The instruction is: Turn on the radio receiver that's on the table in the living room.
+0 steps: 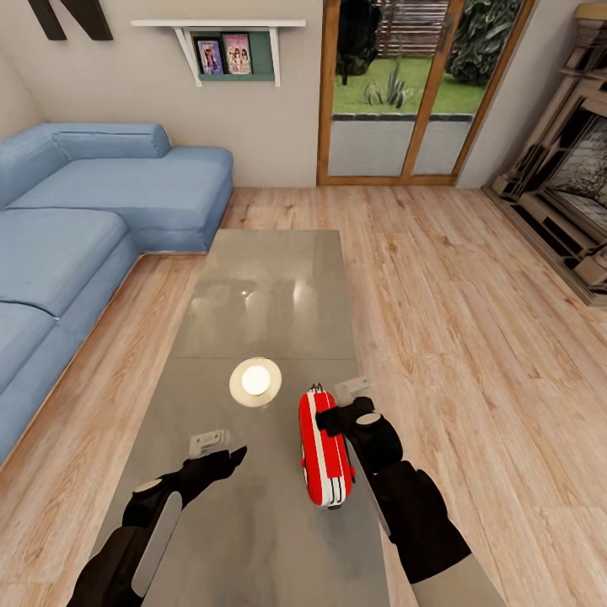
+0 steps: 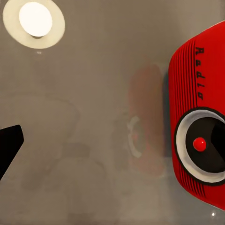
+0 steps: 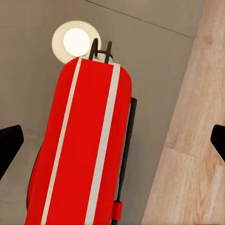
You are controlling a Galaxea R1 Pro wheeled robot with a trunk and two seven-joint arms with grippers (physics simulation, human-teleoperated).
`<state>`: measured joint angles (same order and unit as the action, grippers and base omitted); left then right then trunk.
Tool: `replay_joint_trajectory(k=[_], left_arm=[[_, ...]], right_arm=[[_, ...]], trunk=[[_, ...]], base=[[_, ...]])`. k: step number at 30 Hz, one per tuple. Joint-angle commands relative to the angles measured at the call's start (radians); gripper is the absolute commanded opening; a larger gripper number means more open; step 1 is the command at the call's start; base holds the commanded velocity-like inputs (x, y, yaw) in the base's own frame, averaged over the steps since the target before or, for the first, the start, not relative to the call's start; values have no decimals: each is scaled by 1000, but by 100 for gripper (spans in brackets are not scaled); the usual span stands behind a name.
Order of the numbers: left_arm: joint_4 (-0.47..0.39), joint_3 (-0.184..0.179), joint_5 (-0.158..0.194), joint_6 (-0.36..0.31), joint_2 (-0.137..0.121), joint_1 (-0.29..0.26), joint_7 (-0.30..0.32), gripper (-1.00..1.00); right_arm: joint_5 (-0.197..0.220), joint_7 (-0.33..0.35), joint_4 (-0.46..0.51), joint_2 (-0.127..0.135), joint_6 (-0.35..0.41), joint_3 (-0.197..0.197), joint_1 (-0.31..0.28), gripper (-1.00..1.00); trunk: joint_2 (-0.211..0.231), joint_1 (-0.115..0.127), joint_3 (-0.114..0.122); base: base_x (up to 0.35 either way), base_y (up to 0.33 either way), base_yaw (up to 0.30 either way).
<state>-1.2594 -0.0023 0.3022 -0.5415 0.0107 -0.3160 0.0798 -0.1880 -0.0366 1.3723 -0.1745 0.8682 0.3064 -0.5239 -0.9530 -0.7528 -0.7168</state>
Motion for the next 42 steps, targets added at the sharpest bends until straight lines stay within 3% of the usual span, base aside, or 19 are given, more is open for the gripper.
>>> replay_joint_trajectory(k=[1,9,10,11,15,42], left_arm=[[0,0,0,0,0,0,0,100],[0,-1,0,0,0,0,0,100],[0,0,0,0,0,0,0,100],[0,0,0,0,0,0,0,100],[0,0,0,0,0,-1,0,100],[0,0,0,0,0,-2,0,100]], right_arm=[[0,0,-1,0,0,0,0,100],[3,0,-15,0,-4,0,0,100],[3,0,-30,0,-8,0,0,100],[4,-1,-111,0,-29,0,-28,100],[4,0,-202,0,-61,0,-68,100],[8,1,-210,0,-63,2,-70,100]], trunk=[[0,0,0],[0,0,0],[0,0,0],[0,0,0],[0,0,0],[0,0,0]], base=[[0,0,0],[0,0,0],[0,0,0],[0,0,0],[0,0,0],[0,0,0]])
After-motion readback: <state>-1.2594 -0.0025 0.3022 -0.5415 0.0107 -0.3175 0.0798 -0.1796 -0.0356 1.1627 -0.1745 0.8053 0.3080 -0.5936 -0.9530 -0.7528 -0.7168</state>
